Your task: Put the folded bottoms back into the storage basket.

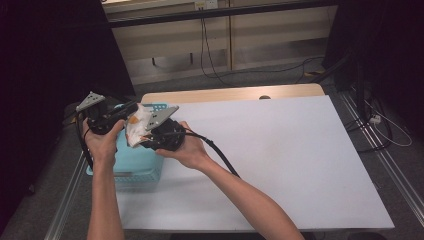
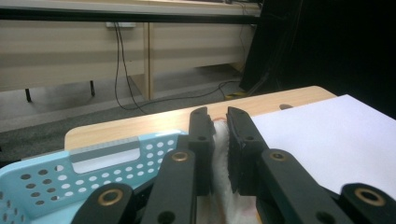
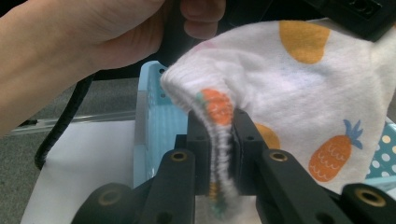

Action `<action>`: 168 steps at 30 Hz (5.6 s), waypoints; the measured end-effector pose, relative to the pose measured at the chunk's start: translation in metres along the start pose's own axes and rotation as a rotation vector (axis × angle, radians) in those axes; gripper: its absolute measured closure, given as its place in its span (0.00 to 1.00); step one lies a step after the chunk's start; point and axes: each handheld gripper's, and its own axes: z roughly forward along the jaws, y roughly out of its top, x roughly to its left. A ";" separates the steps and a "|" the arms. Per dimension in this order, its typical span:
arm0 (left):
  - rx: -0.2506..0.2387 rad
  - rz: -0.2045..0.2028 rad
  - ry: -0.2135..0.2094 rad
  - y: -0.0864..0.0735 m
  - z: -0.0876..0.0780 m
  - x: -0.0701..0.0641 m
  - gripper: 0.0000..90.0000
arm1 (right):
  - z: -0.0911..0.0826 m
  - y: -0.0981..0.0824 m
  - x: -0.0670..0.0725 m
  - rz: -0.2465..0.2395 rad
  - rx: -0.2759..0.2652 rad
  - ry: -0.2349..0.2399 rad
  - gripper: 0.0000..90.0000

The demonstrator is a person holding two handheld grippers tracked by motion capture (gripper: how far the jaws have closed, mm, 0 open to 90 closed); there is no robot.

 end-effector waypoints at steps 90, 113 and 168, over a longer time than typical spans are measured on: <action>0.168 -0.082 0.156 -0.066 0.013 0.072 0.90 | 0.103 -0.023 -0.011 0.095 0.119 0.038 0.89; 0.162 -0.077 0.206 -0.077 0.012 0.080 0.67 | 0.112 -0.025 -0.009 0.113 0.130 0.033 0.65; 0.066 0.002 0.195 -0.042 -0.027 0.044 0.07 | 0.077 -0.034 -0.009 0.202 0.019 -0.077 0.08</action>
